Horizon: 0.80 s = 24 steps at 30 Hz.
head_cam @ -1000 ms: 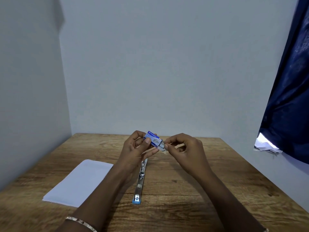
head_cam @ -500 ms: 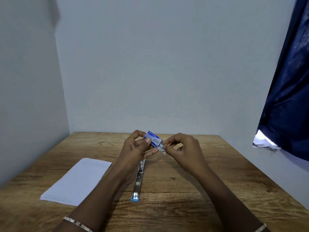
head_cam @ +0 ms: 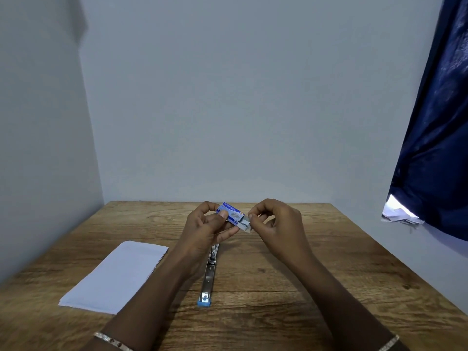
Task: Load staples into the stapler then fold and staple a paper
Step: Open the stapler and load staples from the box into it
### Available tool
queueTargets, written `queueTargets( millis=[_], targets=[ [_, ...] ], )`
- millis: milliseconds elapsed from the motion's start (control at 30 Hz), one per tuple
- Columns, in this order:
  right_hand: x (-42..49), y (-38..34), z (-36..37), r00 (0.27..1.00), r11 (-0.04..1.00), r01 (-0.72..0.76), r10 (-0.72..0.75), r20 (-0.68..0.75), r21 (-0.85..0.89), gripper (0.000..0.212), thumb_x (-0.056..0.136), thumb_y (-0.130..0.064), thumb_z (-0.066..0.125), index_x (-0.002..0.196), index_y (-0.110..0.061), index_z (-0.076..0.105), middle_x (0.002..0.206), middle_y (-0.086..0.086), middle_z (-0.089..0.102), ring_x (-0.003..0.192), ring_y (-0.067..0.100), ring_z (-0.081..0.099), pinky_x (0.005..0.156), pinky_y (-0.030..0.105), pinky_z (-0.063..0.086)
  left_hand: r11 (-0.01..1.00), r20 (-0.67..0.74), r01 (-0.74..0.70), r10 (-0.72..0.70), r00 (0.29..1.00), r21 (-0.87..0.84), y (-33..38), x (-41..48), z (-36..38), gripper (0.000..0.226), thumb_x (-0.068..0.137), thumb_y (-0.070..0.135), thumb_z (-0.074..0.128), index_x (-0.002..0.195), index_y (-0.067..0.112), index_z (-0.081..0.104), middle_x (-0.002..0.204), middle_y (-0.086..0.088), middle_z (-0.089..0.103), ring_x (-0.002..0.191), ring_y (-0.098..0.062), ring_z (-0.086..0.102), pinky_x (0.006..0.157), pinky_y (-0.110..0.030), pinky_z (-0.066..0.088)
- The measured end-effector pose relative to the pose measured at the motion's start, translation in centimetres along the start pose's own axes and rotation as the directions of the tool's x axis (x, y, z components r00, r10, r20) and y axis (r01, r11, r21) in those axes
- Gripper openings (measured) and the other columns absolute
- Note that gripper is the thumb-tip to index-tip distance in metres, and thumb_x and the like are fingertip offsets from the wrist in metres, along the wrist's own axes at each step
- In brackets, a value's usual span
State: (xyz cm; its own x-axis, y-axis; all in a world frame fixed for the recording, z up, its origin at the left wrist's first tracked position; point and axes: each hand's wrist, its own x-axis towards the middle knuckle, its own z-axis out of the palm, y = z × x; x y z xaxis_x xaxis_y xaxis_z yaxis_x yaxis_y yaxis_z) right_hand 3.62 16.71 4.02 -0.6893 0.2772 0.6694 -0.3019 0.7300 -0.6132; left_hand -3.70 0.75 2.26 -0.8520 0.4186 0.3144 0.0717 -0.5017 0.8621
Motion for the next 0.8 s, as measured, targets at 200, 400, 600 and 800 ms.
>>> queueTargets(
  millis=[200, 400, 600, 800],
  targets=[
    [0.1, -0.1, -0.5, 0.999, 1.0, 0.025, -0.025, 0.026, 0.004, 0.008, 0.085, -0.009, 0.073, 0.081, -0.016, 0.076, 0.082, -0.01, 0.073, 0.075, 0.002, 0.063, 0.056, 0.011, 0.041, 0.999, -0.022, 0.015, -0.016, 1.0, -0.029, -0.1, 0.1, 0.0, 0.006, 0.1, 0.003, 0.059, 0.104, 0.0, 0.056, 0.086, -0.022, 0.079, 0.079, -0.022, 0.079, 0.071, -0.028, 0.063],
    [0.2, -0.4, -1.2, 0.984, 0.987, 0.081, -0.057, 0.168, -0.137, 0.019, 0.08, -0.018, 0.078, 0.096, -0.028, 0.082, 0.08, -0.022, 0.063, 0.084, 0.007, 0.058, 0.068, 0.018, 0.032, 1.0, 0.017, -0.027, 0.026, 1.0, 0.013, 0.1, 0.2, -0.4, 0.005, 0.101, 0.005, 0.058, 0.101, 0.001, 0.056, 0.093, -0.025, 0.078, 0.094, -0.031, 0.079, 0.077, -0.029, 0.062],
    [0.3, -0.3, -1.3, 0.972, 0.986, 0.084, -0.05, 0.229, -0.141, 0.019, 0.083, -0.022, 0.08, 0.1, -0.031, 0.081, 0.089, -0.018, 0.068, 0.089, 0.01, 0.058, 0.068, 0.017, 0.03, 0.999, 0.019, -0.033, 0.033, 0.999, 0.024, 0.3, 0.0, -0.4, 0.006, 0.1, 0.005, 0.057, 0.101, 0.0, 0.056, 0.095, -0.026, 0.078, 0.093, -0.032, 0.079, 0.076, -0.03, 0.063],
    [0.4, 0.1, -2.0, 0.951, 0.987, 0.108, -0.067, 0.302, -0.122, 0.015, 0.084, -0.028, 0.079, 0.094, -0.037, 0.073, 0.094, -0.018, 0.071, 0.095, 0.007, 0.058, 0.068, 0.019, 0.032, 1.0, 0.005, 0.007, -0.007, 1.0, 0.022, 0.5, 0.0, -0.4, 0.005, 0.101, 0.004, 0.057, 0.101, -0.001, 0.058, 0.095, -0.027, 0.078, 0.089, -0.031, 0.079, 0.075, -0.03, 0.063]
  ],
)
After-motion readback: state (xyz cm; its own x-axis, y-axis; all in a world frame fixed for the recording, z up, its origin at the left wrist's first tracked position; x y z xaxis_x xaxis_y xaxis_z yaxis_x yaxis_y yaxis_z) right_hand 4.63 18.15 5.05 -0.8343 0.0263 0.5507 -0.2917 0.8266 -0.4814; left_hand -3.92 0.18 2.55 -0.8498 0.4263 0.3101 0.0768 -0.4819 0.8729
